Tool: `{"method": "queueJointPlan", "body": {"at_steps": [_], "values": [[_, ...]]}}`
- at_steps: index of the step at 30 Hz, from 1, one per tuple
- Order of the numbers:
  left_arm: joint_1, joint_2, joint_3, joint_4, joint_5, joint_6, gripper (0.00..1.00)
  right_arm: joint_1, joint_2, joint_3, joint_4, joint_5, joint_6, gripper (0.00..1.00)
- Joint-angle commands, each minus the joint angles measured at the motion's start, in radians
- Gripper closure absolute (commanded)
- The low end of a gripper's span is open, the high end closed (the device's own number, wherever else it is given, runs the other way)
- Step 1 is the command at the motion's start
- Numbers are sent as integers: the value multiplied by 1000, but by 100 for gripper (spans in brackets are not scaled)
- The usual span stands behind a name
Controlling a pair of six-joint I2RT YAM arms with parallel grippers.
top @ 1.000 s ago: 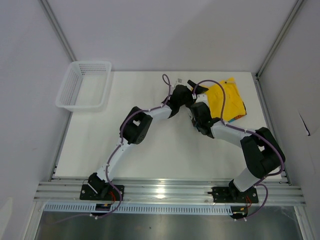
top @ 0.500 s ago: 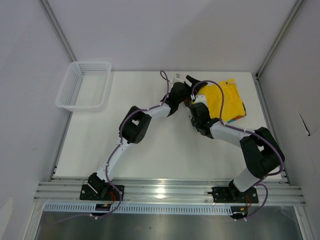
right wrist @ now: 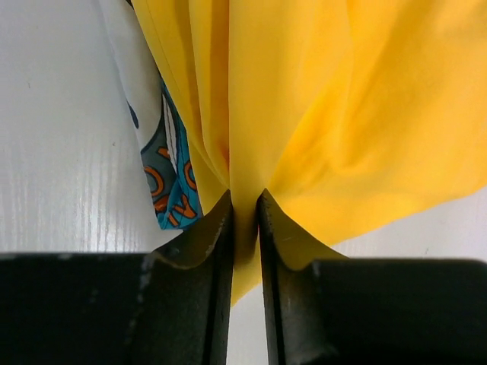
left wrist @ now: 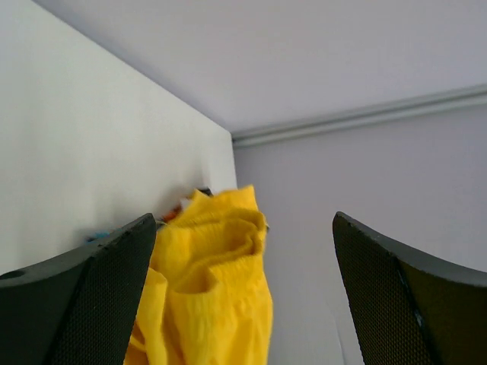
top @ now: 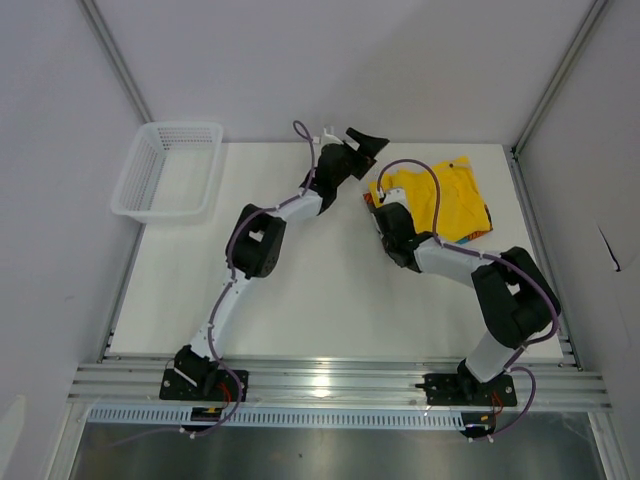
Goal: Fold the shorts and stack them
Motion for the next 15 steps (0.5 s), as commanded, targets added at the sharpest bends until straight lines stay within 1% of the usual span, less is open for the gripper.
{"method": "queueJointPlan", "body": {"at_steps": [1, 2, 3, 4, 5, 7, 8, 10, 11, 14, 15], "values": [[75, -99, -22, -4, -20, 91, 1, 8, 17, 68, 9, -8, -15, 80], [89, -130, -45, -4, -13, 101, 1, 8, 26, 77, 10, -13, -17, 78], [113, -150, -57, -9, -1, 125, 1, 7, 34, 104, 9, -24, -23, 71], [124, -170, -68, -50, 4, 139, 1, 7, 43, 121, -2, -48, -26, 63], [133, -215, -97, -78, 6, 174, 1, 5, 63, 138, -11, -57, -28, 43], [155, -269, -132, -95, 22, 203, 1, 5, 74, 173, -26, -100, -34, 31], [161, -332, -205, -102, 26, 228, 1, 4, 74, 181, -28, -117, -32, 23], [170, -394, -268, -122, 39, 259, 1, 1, 60, 196, -34, -154, -29, 16], [170, -456, -311, -151, 41, 289, 1, -7, 60, 209, -43, -162, -28, 8], [181, -556, -431, -175, 47, 332, 1, -22, 94, 270, -100, -162, -44, 5], [184, -625, -485, -178, 53, 340, 1, -24, 124, 287, -129, -160, -47, 5]]}}
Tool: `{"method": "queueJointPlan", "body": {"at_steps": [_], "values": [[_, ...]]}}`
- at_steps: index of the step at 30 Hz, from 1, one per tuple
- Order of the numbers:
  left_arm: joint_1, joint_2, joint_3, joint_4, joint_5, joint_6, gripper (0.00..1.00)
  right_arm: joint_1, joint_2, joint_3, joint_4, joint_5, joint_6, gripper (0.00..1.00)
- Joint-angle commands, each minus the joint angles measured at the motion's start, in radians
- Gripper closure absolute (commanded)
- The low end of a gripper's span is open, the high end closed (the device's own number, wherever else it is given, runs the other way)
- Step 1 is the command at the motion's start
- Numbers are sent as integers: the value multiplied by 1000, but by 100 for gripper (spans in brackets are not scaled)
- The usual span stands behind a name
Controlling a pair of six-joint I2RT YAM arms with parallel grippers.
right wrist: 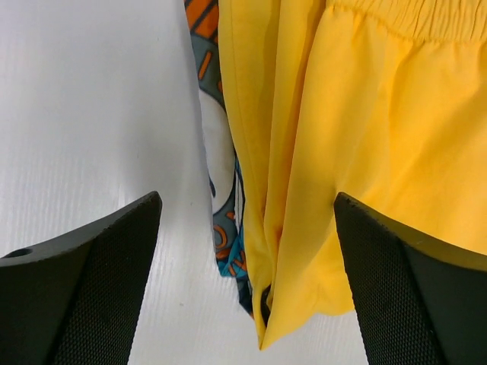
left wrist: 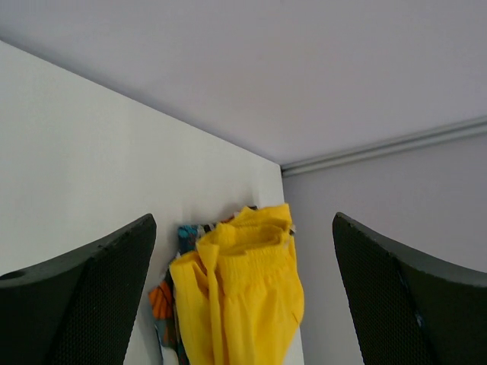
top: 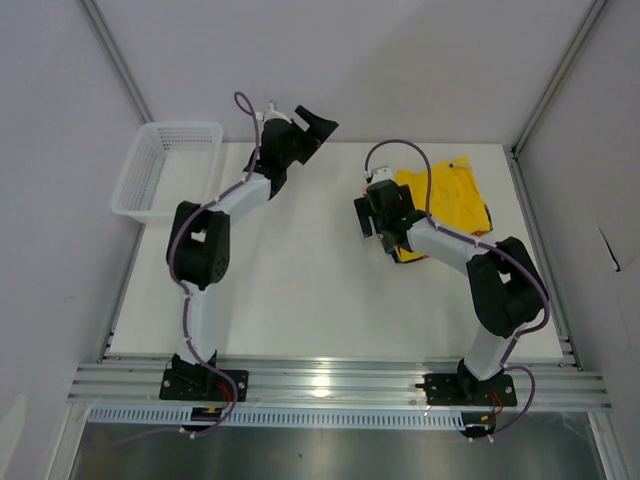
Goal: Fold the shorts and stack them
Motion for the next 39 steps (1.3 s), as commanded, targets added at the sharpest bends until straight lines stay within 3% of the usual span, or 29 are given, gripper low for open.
{"method": "queueJointPlan", "body": {"at_steps": [1, 8, 13, 18, 29, 35, 39], "values": [[-6, -210, -110, -15, 38, 99, 1, -18, 57, 104, -70, -28, -42, 5], [34, -506, -324, -155, -7, 223, 1, -18, 229, 239, -182, -39, -99, 15], [40, -670, -407, -236, -55, 299, 1, -23, 363, 356, -304, 53, -110, 23], [41, -744, -441, -273, -95, 334, 1, -82, 408, 416, -346, 129, -117, 27], [44, -748, -486, -319, -74, 360, 1, -292, 526, 564, -337, 63, -143, 34], [44, -748, -498, -331, -64, 368, 1, -320, 560, 638, -324, 21, -165, 31], [44, -769, -496, -363, -78, 388, 1, -291, 519, 666, -312, 32, -171, 11]]}}
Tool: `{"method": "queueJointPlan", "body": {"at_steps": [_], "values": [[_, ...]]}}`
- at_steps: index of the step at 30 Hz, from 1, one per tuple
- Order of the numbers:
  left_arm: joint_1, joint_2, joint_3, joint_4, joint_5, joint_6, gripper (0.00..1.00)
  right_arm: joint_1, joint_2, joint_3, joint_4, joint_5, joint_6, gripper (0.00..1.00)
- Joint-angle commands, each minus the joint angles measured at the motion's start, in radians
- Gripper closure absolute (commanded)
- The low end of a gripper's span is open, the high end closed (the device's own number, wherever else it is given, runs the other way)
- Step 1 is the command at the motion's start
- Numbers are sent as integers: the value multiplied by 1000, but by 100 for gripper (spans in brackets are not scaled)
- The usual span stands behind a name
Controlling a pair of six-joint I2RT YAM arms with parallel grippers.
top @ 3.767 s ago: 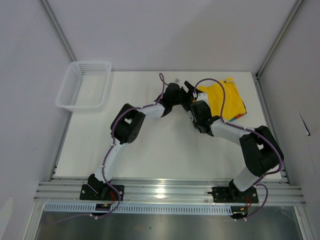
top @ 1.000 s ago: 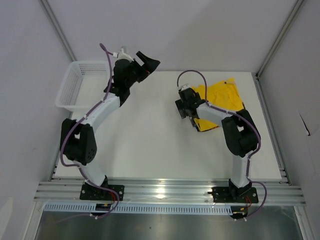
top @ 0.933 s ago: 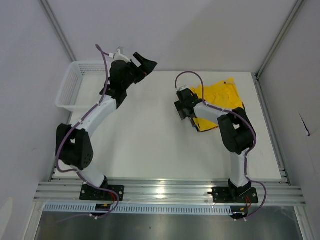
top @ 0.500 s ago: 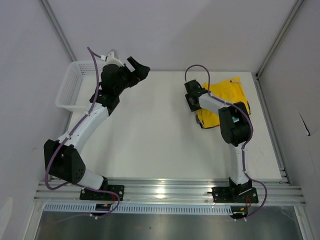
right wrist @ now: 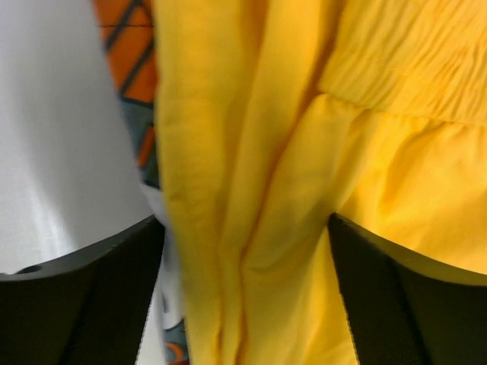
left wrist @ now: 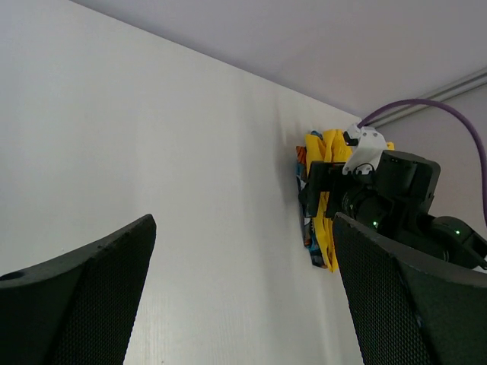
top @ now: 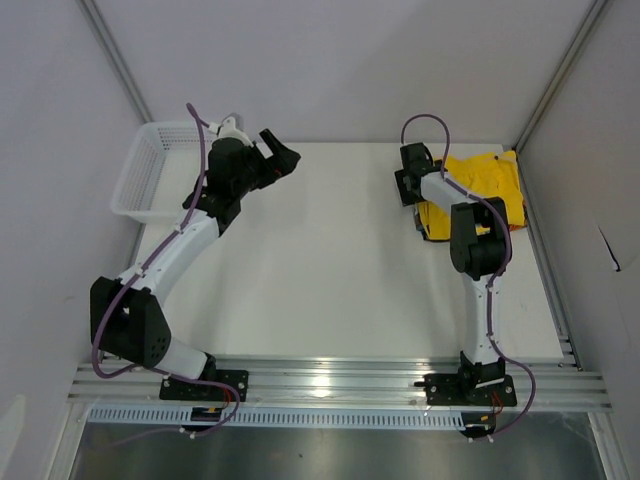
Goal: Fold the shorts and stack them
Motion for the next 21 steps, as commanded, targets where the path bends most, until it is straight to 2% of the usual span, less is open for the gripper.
{"method": "queueJointPlan", "body": {"at_steps": [1, 4, 7, 12, 16, 21], "values": [[8, -54, 1, -29, -14, 47, 1, 44, -22, 47, -12, -20, -14, 6], [8, -97, -10, -49, -53, 60, 1, 60, -98, 57, 2, -35, 17, 0], [8, -155, -27, -70, -77, 78, 1, 69, -216, 28, 34, -47, 54, 1], [8, -301, -104, -116, -139, 97, 1, 100, -488, -89, 88, -83, 118, 0], [8, -427, -229, -119, -163, 98, 1, 152, -690, -239, 141, -110, 194, 1], [8, -586, -408, -156, -209, 90, 1, 238, -939, -569, 250, -92, 291, 1]]}}
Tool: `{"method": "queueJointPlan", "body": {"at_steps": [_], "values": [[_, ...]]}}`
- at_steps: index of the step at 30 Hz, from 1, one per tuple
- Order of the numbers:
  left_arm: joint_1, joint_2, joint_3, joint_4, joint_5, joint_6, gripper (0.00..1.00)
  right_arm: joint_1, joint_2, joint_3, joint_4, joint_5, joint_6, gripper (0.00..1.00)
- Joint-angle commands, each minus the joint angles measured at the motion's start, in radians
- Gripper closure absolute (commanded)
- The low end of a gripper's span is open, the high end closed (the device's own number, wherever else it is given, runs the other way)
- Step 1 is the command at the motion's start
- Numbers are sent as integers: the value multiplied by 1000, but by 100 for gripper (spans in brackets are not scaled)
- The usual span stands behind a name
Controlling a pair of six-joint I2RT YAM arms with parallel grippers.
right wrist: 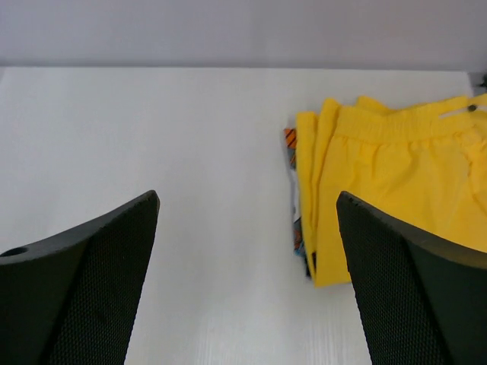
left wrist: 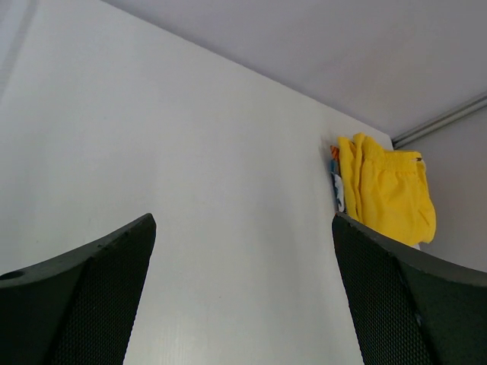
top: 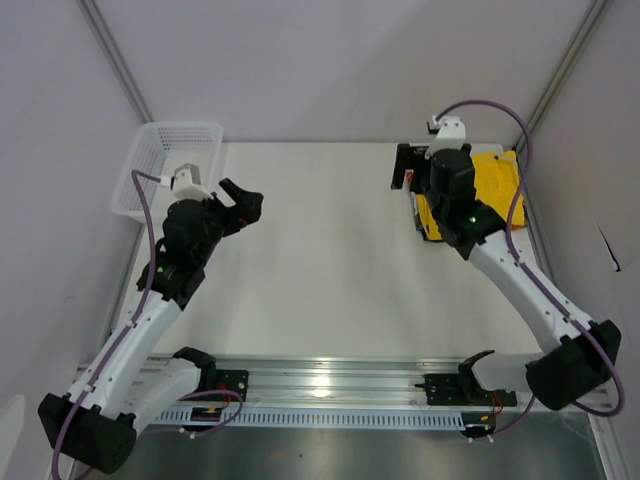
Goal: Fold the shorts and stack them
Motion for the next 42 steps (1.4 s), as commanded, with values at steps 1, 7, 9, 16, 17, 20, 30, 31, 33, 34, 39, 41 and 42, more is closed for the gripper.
{"method": "queueJointPlan", "body": {"at_steps": [1, 7, 9, 16, 17, 20, 30, 31, 33, 34, 39, 41, 42], "values": [[7, -118, -128, -40, -60, 12, 1, 62, -131, -216, 83, 3, 114, 0], [7, -317, -361, -30, -31, -5, 1, 84, -426, -586, 117, -7, 327, 0], [7, -391, -438, -39, -28, 12, 1, 84, -486, -708, 137, -38, 361, 1], [4, -584, -562, -96, -43, 97, 1, 83, -647, -942, 177, -122, 318, 1], [4, -601, -579, -67, -31, 107, 1, 83, -664, -954, 175, -135, 312, 0], [4, -646, -660, -60, -42, 71, 1, 83, -689, -1017, 211, -156, 315, 1], [4, -643, -660, -105, -102, 60, 1, 83, -730, -1053, 270, -173, 314, 1], [4, -640, -654, -109, -105, 61, 1, 83, -723, -1054, 275, -175, 312, 1], [4, -638, -659, -102, -99, 63, 1, 83, -714, -1054, 283, -170, 315, 0], [4, -641, -659, -99, -94, 64, 1, 83, -706, -1054, 284, -168, 315, 0], [4, -649, -663, -97, -88, 66, 1, 84, -700, -1051, 281, -158, 318, 0], [4, -645, -665, -94, -88, 67, 1, 84, -706, -1051, 275, -142, 321, 1], [4, -640, -665, -92, -88, 66, 1, 84, -709, -1051, 274, -139, 323, 0]]}}
